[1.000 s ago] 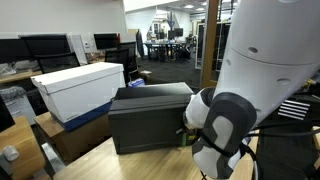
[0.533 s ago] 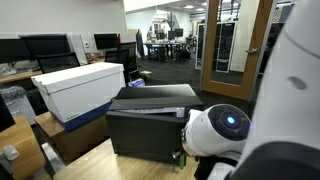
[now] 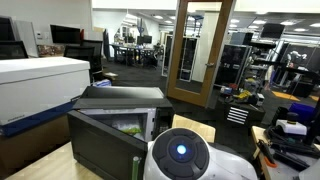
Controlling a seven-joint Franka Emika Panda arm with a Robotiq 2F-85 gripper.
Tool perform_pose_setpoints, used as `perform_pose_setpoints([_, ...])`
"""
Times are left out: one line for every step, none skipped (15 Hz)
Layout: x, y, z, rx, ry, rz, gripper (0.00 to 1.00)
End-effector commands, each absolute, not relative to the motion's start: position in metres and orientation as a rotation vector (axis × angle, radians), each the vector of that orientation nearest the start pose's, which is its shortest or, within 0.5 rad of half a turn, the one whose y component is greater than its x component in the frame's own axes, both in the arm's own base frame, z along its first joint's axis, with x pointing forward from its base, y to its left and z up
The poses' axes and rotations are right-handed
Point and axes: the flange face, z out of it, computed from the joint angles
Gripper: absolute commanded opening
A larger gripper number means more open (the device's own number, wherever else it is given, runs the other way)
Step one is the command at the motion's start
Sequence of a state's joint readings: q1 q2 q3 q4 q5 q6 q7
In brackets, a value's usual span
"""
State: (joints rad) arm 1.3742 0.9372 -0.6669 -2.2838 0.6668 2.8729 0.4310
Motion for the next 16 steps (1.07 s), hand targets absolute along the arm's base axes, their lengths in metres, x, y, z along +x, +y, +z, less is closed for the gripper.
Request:
perform_pose_setpoints([0.429,0.231,0.069,-3.475,0.306,-0.296,1.00])
perform_pose_setpoints([0.432,0.228,0.078,-3.475,0.275,-0.293,1.00])
perform_pose_setpoints([0.434,0.227,0.090,-3.463,0.249,-0.305,1.00])
perform_pose_setpoints([0.441,0.224,0.111,-3.439,0.218,-0.306,1.00])
perform_pose_setpoints([0.445,0.223,0.120,-3.428,0.206,-0.310,1.00])
perform_pose_setpoints([0.452,0.219,0.133,-3.408,0.207,-0.313,1.00])
perform_pose_setpoints([0.458,0.216,0.144,-3.388,0.218,-0.317,1.00])
perform_pose_setpoints([0.466,0.210,0.157,-3.363,0.239,-0.317,1.00])
perform_pose_setpoints([0.471,0.203,0.168,-3.341,0.265,-0.313,1.00])
perform_pose_setpoints([0.475,0.195,0.177,-3.320,0.296,-0.299,1.00])
perform_pose_setpoints([0.480,0.187,0.186,-3.302,0.330,-0.290,1.00])
perform_pose_setpoints([0.487,0.177,0.195,-3.280,0.365,-0.283,1.00])
perform_pose_setpoints([0.494,0.168,0.204,-3.259,0.397,-0.292,1.00])
perform_pose_setpoints([0.502,0.157,0.215,-3.233,0.429,-0.300,1.00])
perform_pose_setpoints([0.507,0.147,0.223,-3.212,0.456,-0.308,1.00])
perform_pose_setpoints([0.513,0.138,0.232,-3.191,0.483,-0.317,1.00])
